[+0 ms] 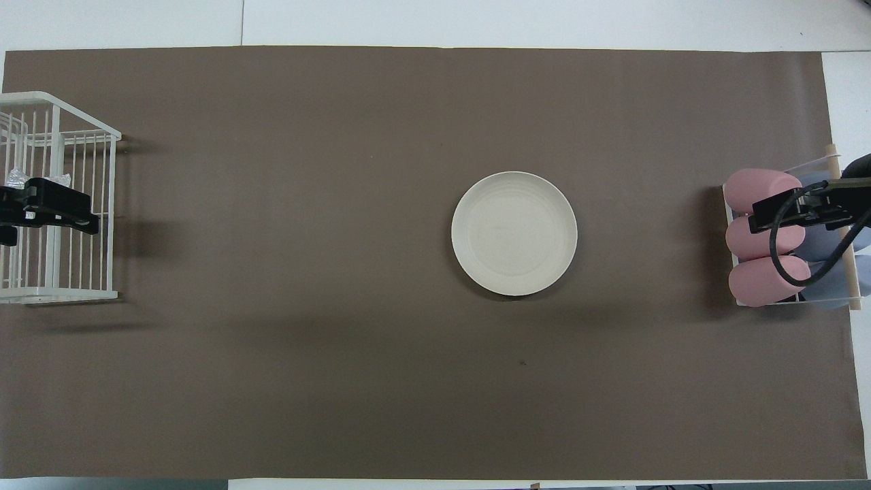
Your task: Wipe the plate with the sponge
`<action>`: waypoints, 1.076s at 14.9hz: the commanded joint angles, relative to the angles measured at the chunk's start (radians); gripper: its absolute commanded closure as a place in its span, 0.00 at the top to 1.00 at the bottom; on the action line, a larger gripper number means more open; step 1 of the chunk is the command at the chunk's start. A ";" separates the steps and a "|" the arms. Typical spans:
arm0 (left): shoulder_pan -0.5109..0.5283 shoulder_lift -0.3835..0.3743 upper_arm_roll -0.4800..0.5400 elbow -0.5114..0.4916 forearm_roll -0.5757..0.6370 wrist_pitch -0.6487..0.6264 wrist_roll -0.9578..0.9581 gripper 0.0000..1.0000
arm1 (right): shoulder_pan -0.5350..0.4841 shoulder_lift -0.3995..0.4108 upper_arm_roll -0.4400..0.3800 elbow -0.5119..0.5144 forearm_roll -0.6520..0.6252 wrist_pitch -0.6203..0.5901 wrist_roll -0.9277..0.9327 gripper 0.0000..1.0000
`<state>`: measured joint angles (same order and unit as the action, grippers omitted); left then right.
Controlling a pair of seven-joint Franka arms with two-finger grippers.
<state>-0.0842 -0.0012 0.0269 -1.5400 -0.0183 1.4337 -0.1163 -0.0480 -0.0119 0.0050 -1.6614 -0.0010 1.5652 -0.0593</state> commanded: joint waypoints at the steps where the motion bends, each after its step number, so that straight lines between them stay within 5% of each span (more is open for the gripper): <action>1: 0.006 0.003 -0.002 0.008 0.015 0.004 -0.005 1.00 | -0.004 -0.007 0.006 -0.001 -0.007 -0.014 0.013 1.00; 9: 0.023 -0.032 -0.002 -0.058 0.020 0.010 -0.009 1.00 | -0.004 -0.007 0.006 -0.001 -0.007 -0.014 0.013 1.00; 13: -0.002 -0.082 -0.013 -0.170 0.256 0.088 -0.006 1.00 | -0.004 -0.007 0.006 -0.001 -0.007 -0.014 0.013 1.00; 16: -0.054 -0.027 -0.015 -0.183 0.443 0.102 -0.016 1.00 | -0.004 -0.007 0.006 -0.001 -0.007 -0.014 0.013 1.00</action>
<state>-0.0990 -0.0357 0.0081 -1.6777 0.3256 1.4991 -0.1183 -0.0480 -0.0119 0.0050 -1.6614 -0.0010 1.5652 -0.0593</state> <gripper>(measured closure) 0.000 0.000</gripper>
